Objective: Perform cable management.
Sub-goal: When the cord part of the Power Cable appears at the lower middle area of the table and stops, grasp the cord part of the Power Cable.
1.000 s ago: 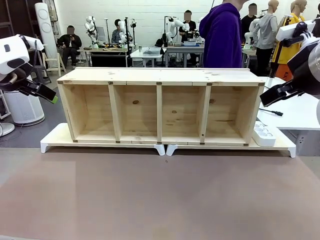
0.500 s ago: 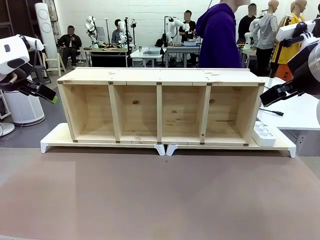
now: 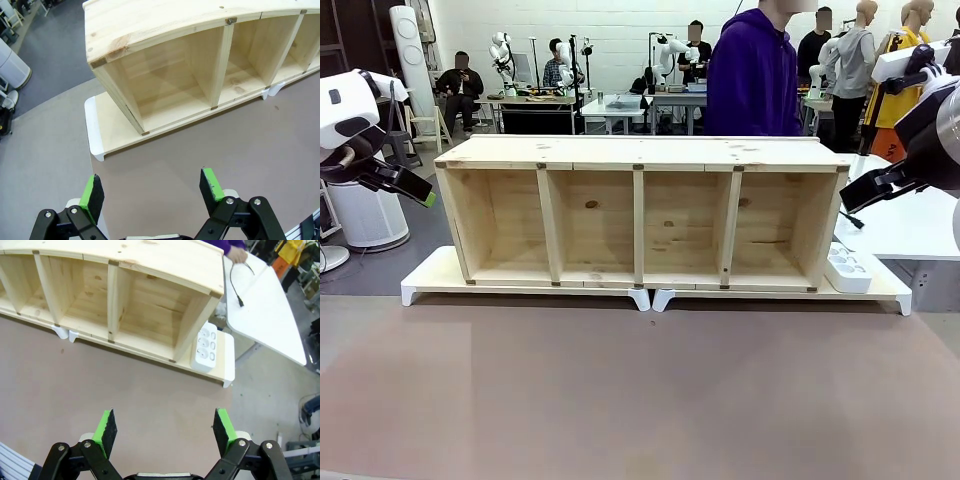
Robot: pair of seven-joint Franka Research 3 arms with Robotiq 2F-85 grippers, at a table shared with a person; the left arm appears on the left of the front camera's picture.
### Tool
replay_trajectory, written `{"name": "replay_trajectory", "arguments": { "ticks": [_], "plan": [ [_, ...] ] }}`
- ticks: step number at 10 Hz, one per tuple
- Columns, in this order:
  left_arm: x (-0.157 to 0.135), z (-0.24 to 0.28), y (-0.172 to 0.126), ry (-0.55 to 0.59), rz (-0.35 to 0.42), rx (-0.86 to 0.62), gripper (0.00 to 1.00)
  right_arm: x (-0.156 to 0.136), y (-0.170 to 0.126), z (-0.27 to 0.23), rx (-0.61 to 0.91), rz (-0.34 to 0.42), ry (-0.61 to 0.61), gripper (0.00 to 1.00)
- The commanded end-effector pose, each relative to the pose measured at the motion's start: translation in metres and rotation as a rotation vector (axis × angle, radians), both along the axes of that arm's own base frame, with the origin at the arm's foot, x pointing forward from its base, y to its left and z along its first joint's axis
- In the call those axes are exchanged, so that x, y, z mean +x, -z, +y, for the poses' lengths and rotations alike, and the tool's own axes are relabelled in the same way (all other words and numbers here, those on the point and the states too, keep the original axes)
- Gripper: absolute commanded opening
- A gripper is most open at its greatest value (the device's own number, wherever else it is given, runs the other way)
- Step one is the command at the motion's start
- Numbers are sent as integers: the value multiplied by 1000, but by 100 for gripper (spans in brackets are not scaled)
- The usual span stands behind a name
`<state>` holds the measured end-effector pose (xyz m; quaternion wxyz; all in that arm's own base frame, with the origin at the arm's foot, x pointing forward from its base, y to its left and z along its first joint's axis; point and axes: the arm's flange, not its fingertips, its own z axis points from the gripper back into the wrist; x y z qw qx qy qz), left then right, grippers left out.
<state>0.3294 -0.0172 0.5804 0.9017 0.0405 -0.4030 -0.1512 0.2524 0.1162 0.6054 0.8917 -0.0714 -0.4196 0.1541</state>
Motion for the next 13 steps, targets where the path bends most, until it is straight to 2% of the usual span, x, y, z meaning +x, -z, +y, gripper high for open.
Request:
{"name": "replay_trajectory", "arguments": {
  "ticks": [1, 13],
  "plan": [
    [0, 1, -1, -4, -2, 1, 100, 1, -1, -2, -1, -4, 10, 100],
    [0, 1, -1, -4, -2, 1, 100, 1, -1, -2, -1, -4, 10, 100]
  ]
}}
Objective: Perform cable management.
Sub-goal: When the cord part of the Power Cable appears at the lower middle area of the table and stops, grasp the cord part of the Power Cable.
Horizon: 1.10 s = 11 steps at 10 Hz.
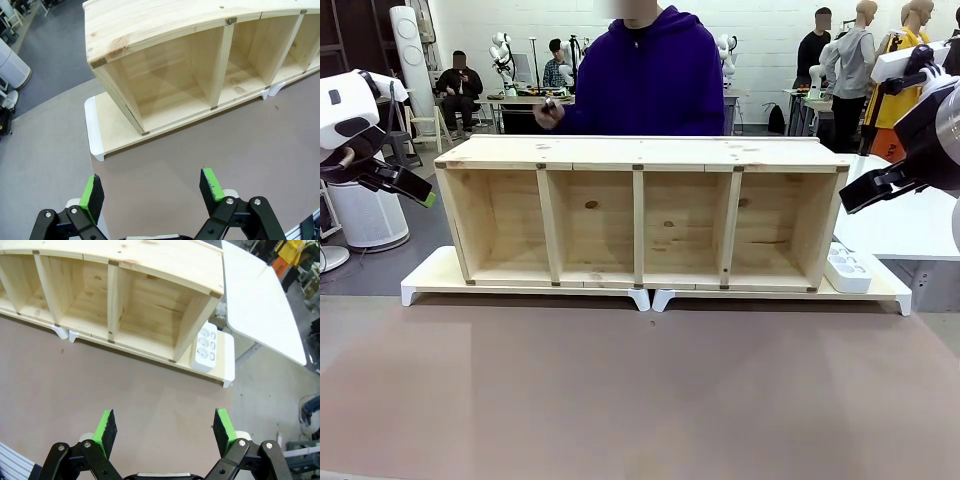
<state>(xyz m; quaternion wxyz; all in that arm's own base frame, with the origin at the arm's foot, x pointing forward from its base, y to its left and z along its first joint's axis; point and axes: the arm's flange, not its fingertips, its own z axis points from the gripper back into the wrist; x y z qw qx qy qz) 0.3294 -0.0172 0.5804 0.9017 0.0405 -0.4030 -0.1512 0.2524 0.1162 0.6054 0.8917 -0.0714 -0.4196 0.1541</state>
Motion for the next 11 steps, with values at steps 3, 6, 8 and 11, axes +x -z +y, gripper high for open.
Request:
{"name": "replay_trajectory", "arguments": {
  "ticks": [3, 6, 8, 11],
  "plan": [
    [0, 1, -1, -4, -2, 1, 100, 1, -1, -2, -1, -4, 10, 100],
    [0, 1, -1, -4, -2, 1, 100, 1, -1, -2, -1, -4, 10, 100],
    [0, 1, -1, -4, -2, 1, 100, 1, -1, -2, -1, -4, 10, 100],
    [0, 1, -1, -4, -2, 1, 100, 1, -1, -2, -1, -4, 10, 100]
  ]
}}
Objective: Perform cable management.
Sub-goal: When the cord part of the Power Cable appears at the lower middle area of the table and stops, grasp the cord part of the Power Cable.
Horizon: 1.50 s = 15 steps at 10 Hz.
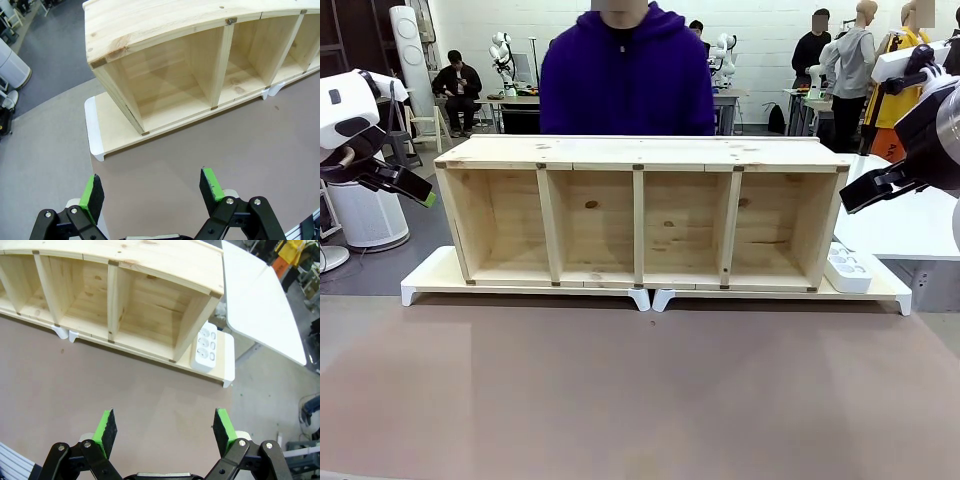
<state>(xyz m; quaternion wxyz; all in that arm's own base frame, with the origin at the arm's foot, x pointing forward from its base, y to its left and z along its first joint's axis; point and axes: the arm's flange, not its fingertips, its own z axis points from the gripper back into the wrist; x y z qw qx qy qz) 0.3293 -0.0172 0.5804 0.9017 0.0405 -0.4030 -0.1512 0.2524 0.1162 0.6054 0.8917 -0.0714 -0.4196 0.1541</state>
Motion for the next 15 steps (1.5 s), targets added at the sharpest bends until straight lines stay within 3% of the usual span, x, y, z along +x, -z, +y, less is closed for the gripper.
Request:
{"name": "replay_trajectory", "arguments": {
  "ticks": [1, 15],
  "plan": [
    [0, 1, -1, -4, -2, 1, 100, 1, -1, -2, -1, -4, 10, 100],
    [0, 1, -1, -4, -2, 1, 100, 1, -1, -2, -1, -4, 10, 100]
  ]
}}
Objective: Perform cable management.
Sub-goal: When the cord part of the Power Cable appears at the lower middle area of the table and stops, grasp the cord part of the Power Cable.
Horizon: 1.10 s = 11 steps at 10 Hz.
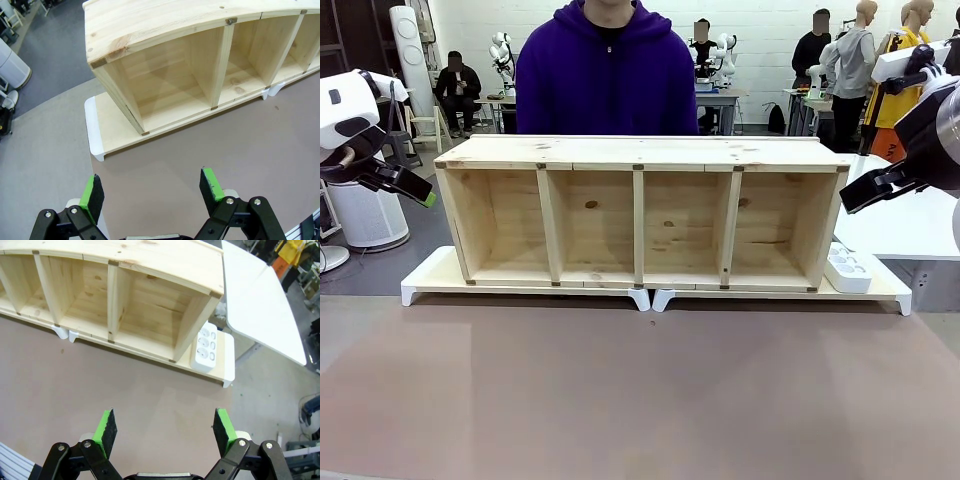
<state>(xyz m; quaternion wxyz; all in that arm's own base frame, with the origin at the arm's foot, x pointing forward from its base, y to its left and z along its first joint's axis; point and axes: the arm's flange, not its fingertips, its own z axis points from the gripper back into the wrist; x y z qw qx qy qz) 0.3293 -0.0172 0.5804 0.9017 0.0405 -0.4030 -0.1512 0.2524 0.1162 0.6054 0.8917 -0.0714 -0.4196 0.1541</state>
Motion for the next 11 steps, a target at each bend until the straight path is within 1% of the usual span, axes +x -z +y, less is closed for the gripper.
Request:
{"name": "replay_trajectory", "arguments": {
  "ticks": [1, 11],
  "plan": [
    [0, 1, -1, -4, -2, 1, 100, 1, -1, -2, -1, -4, 10, 100],
    [0, 1, -1, -4, -2, 1, 100, 1, -1, -2, -1, -4, 10, 100]
  ]
}}
